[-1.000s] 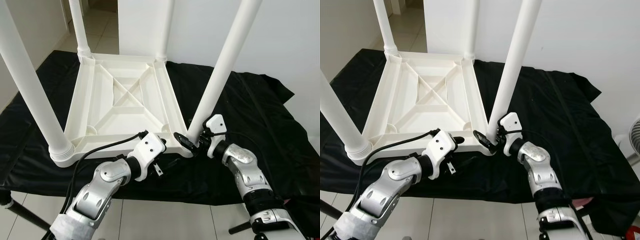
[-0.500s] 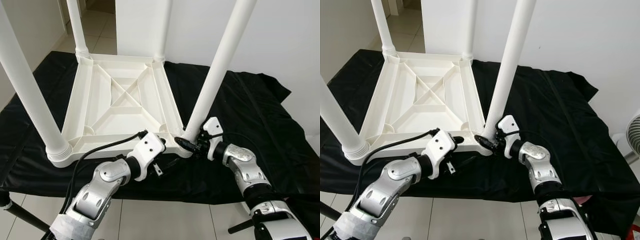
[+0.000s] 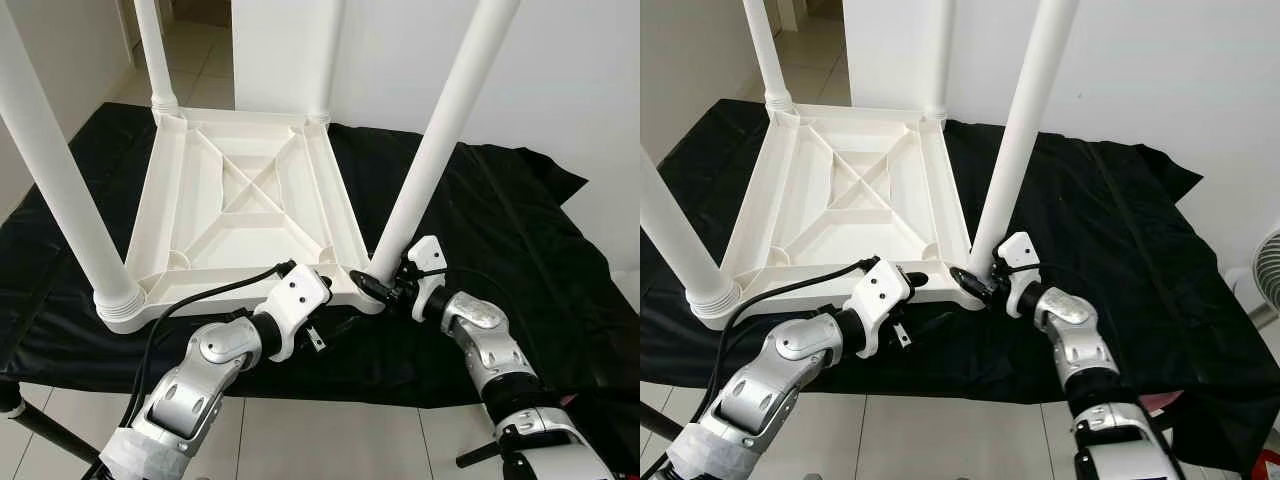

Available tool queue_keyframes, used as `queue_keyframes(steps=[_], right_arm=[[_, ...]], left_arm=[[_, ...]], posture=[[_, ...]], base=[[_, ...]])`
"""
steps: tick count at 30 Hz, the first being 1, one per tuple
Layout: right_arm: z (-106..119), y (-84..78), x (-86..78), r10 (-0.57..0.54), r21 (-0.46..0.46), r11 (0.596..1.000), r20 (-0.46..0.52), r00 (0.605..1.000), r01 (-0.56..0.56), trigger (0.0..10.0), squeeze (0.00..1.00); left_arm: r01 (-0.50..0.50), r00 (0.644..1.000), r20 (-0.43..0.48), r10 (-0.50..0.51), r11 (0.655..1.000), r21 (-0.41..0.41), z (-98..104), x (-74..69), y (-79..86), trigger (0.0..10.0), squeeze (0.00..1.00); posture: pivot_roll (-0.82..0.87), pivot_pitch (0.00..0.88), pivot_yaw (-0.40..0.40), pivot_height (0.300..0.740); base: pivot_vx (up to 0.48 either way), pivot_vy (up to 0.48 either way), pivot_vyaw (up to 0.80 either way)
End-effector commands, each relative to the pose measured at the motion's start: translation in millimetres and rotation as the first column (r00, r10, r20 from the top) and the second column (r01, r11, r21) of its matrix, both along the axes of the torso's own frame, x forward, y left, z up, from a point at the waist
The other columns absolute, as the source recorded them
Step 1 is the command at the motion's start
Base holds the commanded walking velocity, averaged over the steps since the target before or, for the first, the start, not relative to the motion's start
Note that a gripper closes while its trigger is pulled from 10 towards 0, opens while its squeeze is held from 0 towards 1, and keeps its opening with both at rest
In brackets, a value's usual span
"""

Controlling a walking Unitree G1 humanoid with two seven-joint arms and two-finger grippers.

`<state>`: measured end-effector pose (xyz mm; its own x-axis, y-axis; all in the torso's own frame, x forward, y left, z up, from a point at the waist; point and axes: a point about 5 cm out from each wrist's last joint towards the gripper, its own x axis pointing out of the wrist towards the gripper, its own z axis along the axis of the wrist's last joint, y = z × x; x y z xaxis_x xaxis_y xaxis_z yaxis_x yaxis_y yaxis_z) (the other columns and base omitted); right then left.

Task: Building children table

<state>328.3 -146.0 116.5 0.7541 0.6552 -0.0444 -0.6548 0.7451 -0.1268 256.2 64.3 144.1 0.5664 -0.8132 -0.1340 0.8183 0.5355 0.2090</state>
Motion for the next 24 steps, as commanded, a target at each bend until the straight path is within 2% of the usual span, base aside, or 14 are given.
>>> queue_keyframes(steps=[1, 7, 10, 11, 12, 15, 17, 19, 20, 23, 24], right_arm=[[3, -8.3, 0.7, -0.161, 0.031, 0.987, 0.008, 0.987, 0.161, 10.0, 0.0], [3, -0.6, -6.2, -0.238, 0.074, 0.969, 0.005, 0.971, 0.237, 10.0, 0.0], [1, 3.5, -12.8, -0.422, 0.082, 0.904, 0.001, 0.907, 0.421, 10.0, 0.0], [-1, 4.5, -15.9, -0.503, 0.076, 0.862, 0.005, 0.864, 0.501, 10.0, 0.0], [-1, 4.5, -15.9, -0.503, 0.076, 0.862, 0.005, 0.864, 0.501, 10.0, 0.0], [-5, 6.3, -23.3, -0.65, 0.06, 0.758, -0.012, 0.76, 0.649, 10.0, 0.0], [-5, 8.5, -28.4, -0.706, 0.056, 0.705, -0.032, 0.708, 0.706, 10.0, 0.0], [-5, 9.8, -29.2, -0.71, 0.061, 0.7, -0.036, 0.703, 0.711, 10.0, 0.0], [-4, 13.6, -29.5, -0.699, 0.072, 0.711, -0.043, 0.714, 0.7, 10.0, 0.0], [-1, 11.8, -28.4, -0.695, 0.093, 0.712, -0.049, 0.717, 0.697, 10.0, 0.0], [1, 11.6, -28.2, -0.687, 0.097, 0.72, -0.04, 0.725, 0.687, 10.0, 0.39]], left_arm=[[0.001, 1.0, -0.004, -0.001, 1.0, 0.004, -2, -1.1, -1.8, 10.0, 0.0], [0.005, 1.0, -0.007, -0.005, 1.0, 0.003, -3, -2.8, -2.3, 10.0, 0.0], [0.009, 1.0, -0.009, -0.009, 1.0, 0.003, -3, -3.4, -2.9, 10.0, 0.0], [0.011, 1.0, -0.009, -0.011, 1.0, 0.004, -4, -3.6, -3.5, 10.0, 0.0], [0.011, 1.0, -0.009, -0.011, 1.0, 0.004, -4, -3.6, -3.5, 10.0, 0.0], [0.016, 1.0, -0.011, -0.016, 1.0, 0.004, -4, -4.3, -4.4, 10.0, 0.0], [0.017, 1.0, -0.013, -0.017, 1.0, 0.004, -4, -5.0, -4.7, 10.0, 0.0], [0.018, 1.0, -0.013, -0.018, 1.0, 0.004, -5, -5.2, -4.7, 10.0, 0.0], [0.018, 1.0, -0.013, -0.018, 1.0, 0.004, -5, -5.8, -4.5, 10.0, 0.0], [0.018, 1.0, -0.015, -0.018, 1.0, 0.003, -5, -6.1, -4.6, 10.0, 0.0], [0.018, 1.0, -0.015, -0.018, 1.0, 0.004, -5, -6.2, -4.8, 10.0, 0.0]], posture=[[0.0, 0.0, -0.096, 0.74], [-0.01, 0.0, -0.1, 0.74], [-0.01, 0.0, -0.102, 0.74], [-0.01, 0.0, -0.104, 0.74], [-0.01, 0.0, -0.104, 0.74], [-0.01, 0.0, -0.104, 0.74], [-0.01, 0.0, -0.108, 0.74], [-0.01, 0.0, -0.108, 0.74], [0.0, 0.0, -0.108, 0.74], [-0.01, 0.0, -0.108, 0.74], [-0.01, 0.0, -0.108, 0.74]], base=[[0.0, 0.0, 0.0], [0.0, 0.0, 0.0], [0.0, 0.0, 0.0], [0.0, 0.0, 0.0], [0.0, 0.0, 0.0], [0.0, 0.0, 0.0], [0.0, 0.0, 0.0], [0.0, 0.0, 0.0], [0.0, 0.0, 0.0], [0.0, 0.0, 0.0], [0.0, 0.0, 0.0]])
